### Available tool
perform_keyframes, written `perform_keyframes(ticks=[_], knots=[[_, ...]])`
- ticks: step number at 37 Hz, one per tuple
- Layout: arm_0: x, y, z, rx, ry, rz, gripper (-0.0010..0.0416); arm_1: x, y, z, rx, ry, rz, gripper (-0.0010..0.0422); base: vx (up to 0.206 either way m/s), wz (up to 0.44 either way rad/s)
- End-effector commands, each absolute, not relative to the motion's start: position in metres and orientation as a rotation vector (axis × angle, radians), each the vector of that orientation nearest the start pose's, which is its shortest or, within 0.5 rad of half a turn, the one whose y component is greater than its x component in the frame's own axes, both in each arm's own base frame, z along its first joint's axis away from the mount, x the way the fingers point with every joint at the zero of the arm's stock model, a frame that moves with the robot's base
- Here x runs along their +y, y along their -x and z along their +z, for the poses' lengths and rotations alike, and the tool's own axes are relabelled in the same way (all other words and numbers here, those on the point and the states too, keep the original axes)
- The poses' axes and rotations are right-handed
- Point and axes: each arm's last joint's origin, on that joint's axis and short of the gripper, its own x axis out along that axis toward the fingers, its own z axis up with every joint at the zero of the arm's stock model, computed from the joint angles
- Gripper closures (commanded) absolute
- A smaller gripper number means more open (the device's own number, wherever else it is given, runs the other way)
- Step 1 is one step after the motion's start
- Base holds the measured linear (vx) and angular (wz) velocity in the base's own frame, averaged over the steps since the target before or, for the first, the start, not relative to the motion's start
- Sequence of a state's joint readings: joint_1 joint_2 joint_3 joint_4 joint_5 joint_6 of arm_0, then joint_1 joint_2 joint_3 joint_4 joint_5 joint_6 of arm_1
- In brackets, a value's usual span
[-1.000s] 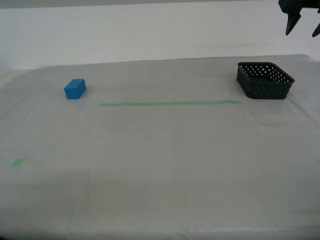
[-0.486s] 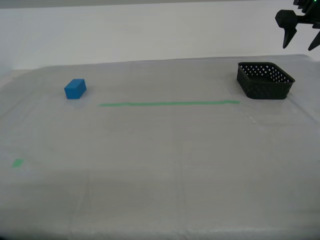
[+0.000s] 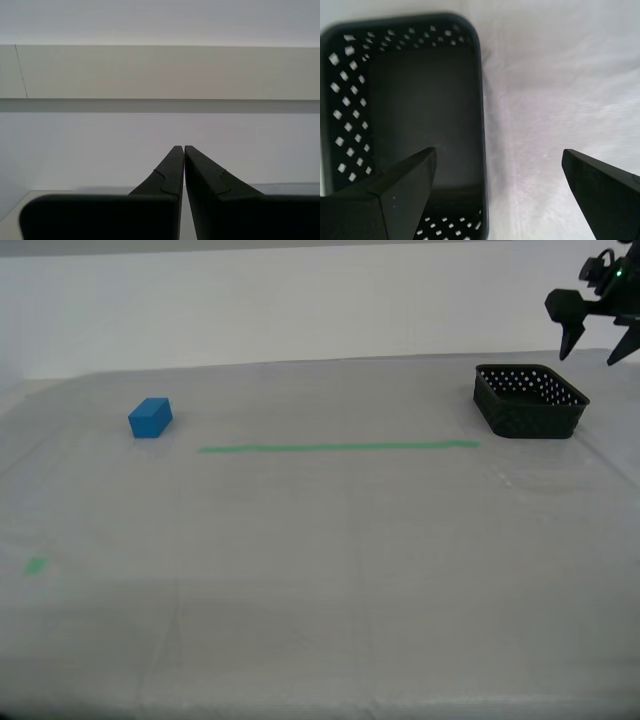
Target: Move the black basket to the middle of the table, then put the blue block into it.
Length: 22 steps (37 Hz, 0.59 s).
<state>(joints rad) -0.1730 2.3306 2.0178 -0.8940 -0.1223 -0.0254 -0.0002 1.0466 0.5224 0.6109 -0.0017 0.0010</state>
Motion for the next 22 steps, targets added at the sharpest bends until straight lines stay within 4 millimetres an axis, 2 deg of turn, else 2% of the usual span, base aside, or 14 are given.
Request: perform_keyframes(ticks=[1,12,22], knots=[[-0.080,-0.485,0.180,1.198,-0.159,-0.017,0.0056,0.000,-0.226,0.271,-0.093,0.000,0.002,0.0412,0.000,0.000],[-0.080,-0.496,0.154,1.222,-0.164,-0.010,0.0055,0.000,-0.226,0.270,-0.091,0.000,0.003,0.0412,0.000,0.000],[-0.080,-0.497,0.149,1.201,-0.159,-0.013,0.0055,0.000,-0.226,0.271,-0.092,0.000,0.002,0.0412,0.000,0.000]])
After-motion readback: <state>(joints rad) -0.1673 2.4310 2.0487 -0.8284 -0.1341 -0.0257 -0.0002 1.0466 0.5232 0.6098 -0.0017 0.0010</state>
